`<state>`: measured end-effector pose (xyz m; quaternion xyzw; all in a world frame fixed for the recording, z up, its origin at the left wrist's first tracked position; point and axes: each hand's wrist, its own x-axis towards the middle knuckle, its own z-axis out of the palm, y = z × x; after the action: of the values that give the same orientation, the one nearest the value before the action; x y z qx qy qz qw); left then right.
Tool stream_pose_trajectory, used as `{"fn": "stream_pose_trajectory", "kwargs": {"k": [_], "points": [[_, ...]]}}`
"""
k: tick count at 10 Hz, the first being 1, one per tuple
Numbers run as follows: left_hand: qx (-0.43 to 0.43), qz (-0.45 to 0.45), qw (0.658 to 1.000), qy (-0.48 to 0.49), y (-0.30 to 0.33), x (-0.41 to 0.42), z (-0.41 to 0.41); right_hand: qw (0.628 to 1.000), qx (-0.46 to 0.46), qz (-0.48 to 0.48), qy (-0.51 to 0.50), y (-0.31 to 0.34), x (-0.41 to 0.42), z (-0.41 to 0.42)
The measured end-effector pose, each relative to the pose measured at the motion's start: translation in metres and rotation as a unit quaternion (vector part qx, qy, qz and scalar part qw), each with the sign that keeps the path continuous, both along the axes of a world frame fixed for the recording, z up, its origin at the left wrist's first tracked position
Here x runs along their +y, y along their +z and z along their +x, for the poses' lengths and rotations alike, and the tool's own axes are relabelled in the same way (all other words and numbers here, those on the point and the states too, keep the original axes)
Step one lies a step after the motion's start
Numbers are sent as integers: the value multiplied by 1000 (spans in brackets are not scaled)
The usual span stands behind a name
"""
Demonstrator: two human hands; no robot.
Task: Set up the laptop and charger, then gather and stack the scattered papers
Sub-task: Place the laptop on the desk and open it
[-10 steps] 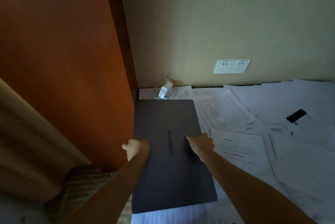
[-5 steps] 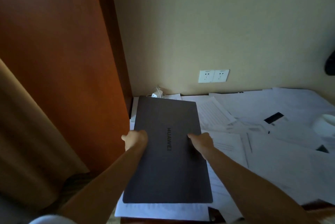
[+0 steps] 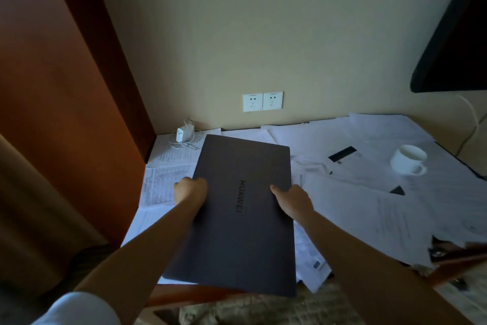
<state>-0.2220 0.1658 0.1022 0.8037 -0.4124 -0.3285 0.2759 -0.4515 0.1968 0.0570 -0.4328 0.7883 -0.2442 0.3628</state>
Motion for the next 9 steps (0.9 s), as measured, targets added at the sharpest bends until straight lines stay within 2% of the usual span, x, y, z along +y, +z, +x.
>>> {"fn": "stream_pose_trajectory", "kwargs": {"k": [3,6,9], "points": [[-30,0,996,-81,-19,-48,-59,998,12,24,-58,-8,-22,-53],[-12,35,983,-180,-36,-127,-121,987,1,61,-146,-20,-63,-102],[-53,39,962,-264,-43,-196,-198,962,-76,98,-243,-50,-92,-149]]}}
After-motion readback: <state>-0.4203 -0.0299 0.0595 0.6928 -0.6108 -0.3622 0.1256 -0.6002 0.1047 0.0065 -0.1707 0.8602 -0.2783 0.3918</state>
